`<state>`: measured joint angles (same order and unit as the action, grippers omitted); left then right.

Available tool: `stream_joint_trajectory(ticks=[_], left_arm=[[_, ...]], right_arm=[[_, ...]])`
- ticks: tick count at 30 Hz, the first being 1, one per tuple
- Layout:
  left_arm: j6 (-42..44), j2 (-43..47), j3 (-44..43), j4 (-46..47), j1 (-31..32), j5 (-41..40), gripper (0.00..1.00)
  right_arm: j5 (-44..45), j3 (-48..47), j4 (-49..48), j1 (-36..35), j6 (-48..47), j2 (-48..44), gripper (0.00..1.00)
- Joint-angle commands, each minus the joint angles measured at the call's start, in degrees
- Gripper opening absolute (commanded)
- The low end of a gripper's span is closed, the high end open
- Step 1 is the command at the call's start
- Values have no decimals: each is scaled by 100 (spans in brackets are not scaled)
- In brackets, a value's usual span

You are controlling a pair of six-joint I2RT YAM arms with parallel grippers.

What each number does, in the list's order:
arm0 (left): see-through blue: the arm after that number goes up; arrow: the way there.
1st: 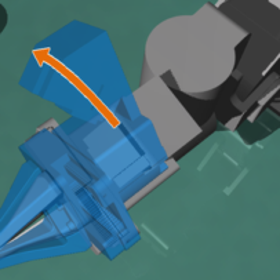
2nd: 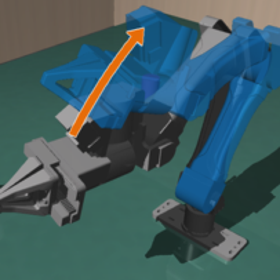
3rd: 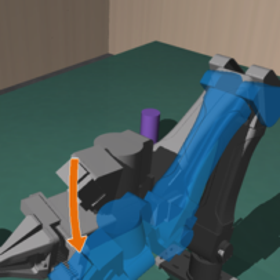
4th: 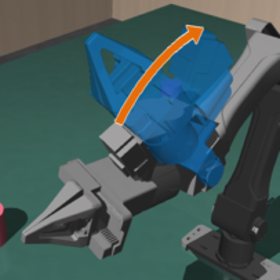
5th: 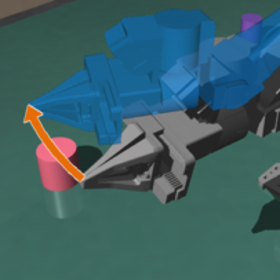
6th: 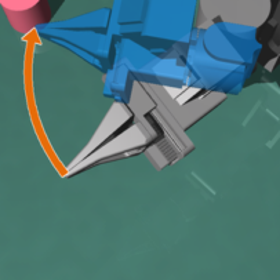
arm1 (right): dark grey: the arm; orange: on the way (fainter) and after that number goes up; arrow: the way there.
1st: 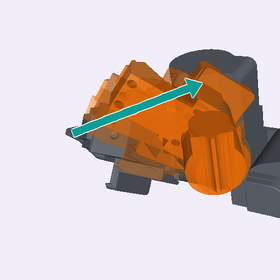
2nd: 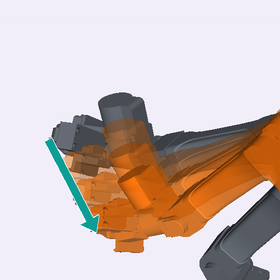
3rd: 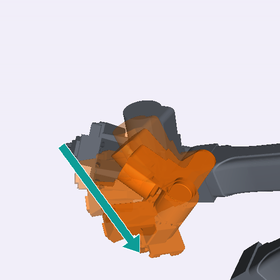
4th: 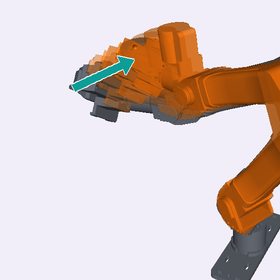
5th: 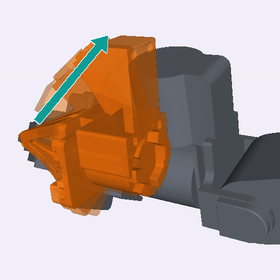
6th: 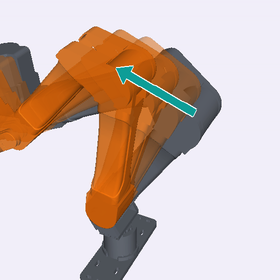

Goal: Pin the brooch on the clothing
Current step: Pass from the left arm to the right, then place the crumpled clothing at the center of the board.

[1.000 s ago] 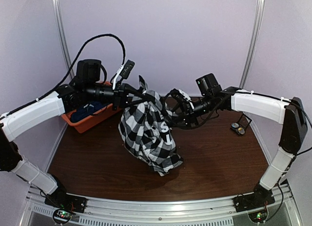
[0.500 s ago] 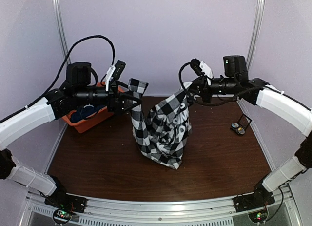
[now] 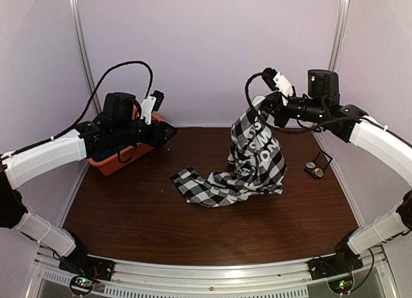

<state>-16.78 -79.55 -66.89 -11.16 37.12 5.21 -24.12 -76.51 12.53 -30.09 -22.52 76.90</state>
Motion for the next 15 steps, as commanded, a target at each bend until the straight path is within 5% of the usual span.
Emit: stream_joint_trajectory(ticks=[1,8,15], left_arm=[[-142,93,168,389,-21,-230,59],[-176,-312,528,1020,-21,355,85],[-929,-1659,248,931,69,308,88]], right_arm=[[71,61,-344,-14,125,-298,0],[607,-227,-661,-15,812,-436,0],[2888,291,162,-8,1426,-1029,0]])
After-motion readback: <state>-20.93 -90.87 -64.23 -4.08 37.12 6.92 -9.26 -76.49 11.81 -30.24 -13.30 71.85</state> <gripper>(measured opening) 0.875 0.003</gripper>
